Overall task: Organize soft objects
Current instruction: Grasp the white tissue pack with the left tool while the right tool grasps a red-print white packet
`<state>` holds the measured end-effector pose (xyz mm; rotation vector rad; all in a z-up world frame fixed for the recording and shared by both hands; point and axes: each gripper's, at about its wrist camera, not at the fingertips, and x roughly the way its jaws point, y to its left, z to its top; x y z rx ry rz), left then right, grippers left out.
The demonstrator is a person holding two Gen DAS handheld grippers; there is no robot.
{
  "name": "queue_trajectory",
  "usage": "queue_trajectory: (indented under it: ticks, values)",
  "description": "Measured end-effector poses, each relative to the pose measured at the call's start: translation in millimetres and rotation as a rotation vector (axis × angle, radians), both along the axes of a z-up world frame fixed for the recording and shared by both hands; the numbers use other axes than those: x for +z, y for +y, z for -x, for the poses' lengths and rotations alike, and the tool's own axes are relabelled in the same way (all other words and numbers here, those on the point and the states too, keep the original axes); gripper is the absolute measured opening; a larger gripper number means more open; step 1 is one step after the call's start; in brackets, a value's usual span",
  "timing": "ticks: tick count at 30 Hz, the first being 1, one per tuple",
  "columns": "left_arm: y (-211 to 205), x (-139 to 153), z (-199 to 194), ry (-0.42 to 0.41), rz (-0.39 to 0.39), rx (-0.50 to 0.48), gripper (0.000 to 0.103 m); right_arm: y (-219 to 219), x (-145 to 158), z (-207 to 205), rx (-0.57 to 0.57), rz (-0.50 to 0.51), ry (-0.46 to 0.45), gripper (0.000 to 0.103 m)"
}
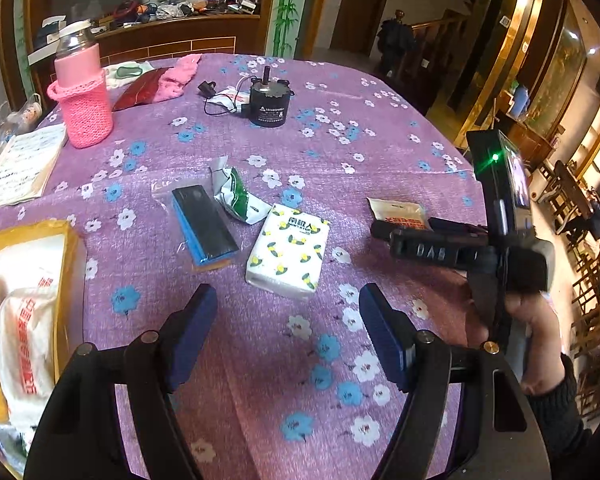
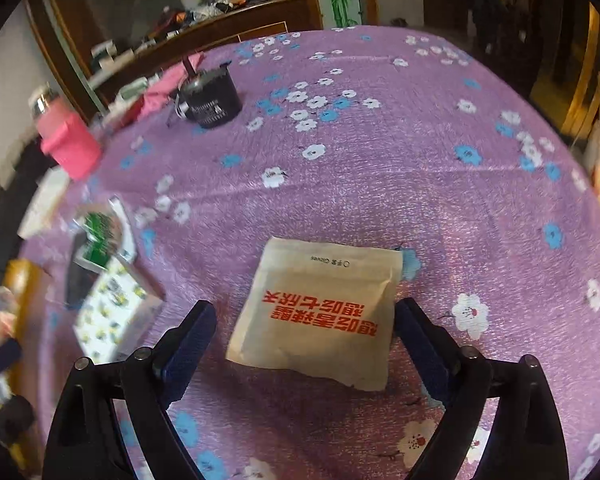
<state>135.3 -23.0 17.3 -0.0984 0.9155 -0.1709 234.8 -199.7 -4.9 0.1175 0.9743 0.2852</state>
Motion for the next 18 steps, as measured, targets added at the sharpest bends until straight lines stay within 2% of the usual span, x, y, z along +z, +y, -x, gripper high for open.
queue_trajectory:
  ticks: [1, 2, 3, 5, 8, 13, 16, 18]
  values:
    - [-2, -1, -3, 0.002, 0.0, -0.005, 0.073, 5, 0, 3, 0.001, 0.035, -0.007, 0.084]
    - [-3, -3, -7, 0.01, -0.004, -0.007, 0.073, 13, -1, 2, 0.0, 0.062, -0.013, 0.076]
    - [-4, -5, -11, 0.018, -0.007, -0.006, 0.073, 15, -1, 3, -0.01, 0.092, -0.023, 0.074]
    - [-7, -9, -19, 0.028, -0.002, -0.016, 0.073, 14, 1, 4, -0.015, 0.082, -0.023, 0.067]
    - [-15, -20, -37, 0.065, -0.015, -0.033, 0.073, 14, 2, 4, -0.014, 0.067, -0.023, 0.066]
    - [-24, -37, -64, 0.105, -0.059, -0.021, 0.072, -5, 5, 7, 0.005, -0.022, -0.001, 0.065]
    - [-29, -47, -69, 0.125, -0.115, 0.006, 0.052, -10, 6, 8, 0.06, -0.102, 0.013, 0.066]
    - [-33, -46, -61, 0.107, -0.131, -0.006, 0.05, -8, 6, 9, 0.061, -0.078, 0.005, 0.066]
